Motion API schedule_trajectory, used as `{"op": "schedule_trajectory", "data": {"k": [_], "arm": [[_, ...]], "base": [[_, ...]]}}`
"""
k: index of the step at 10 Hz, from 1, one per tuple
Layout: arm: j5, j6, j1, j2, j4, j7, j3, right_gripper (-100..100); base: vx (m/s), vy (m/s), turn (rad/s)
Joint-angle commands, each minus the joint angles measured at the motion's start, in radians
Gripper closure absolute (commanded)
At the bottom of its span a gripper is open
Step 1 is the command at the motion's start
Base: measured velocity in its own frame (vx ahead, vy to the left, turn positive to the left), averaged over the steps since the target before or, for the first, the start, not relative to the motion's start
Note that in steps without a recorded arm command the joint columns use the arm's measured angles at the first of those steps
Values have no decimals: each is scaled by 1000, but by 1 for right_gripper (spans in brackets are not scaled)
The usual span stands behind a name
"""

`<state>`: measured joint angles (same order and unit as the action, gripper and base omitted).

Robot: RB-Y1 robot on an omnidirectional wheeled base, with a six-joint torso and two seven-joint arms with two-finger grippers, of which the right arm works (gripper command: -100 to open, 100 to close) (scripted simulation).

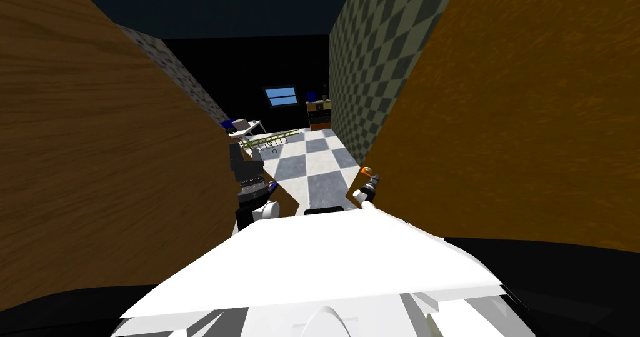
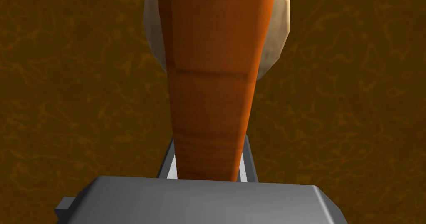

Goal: Push the door open

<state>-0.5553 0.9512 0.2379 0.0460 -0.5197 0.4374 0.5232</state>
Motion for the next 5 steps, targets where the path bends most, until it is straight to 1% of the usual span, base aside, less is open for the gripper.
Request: {"op": "schedule_trajectory", "data": {"k": [1, 3, 4, 5], "arm": [[-11, 8, 4, -7, -7, 10, 13, 100], [-21, 13, 5, -18, -7, 19, 26, 100], [-21, 17, -3, -8, 5, 14, 28, 100], [-42, 28, -3, 5, 3, 28, 52, 100]], "base": [[179, -22, -56], [161, 4, -51], [58, -8, -51], [117, -85, -20]]}}
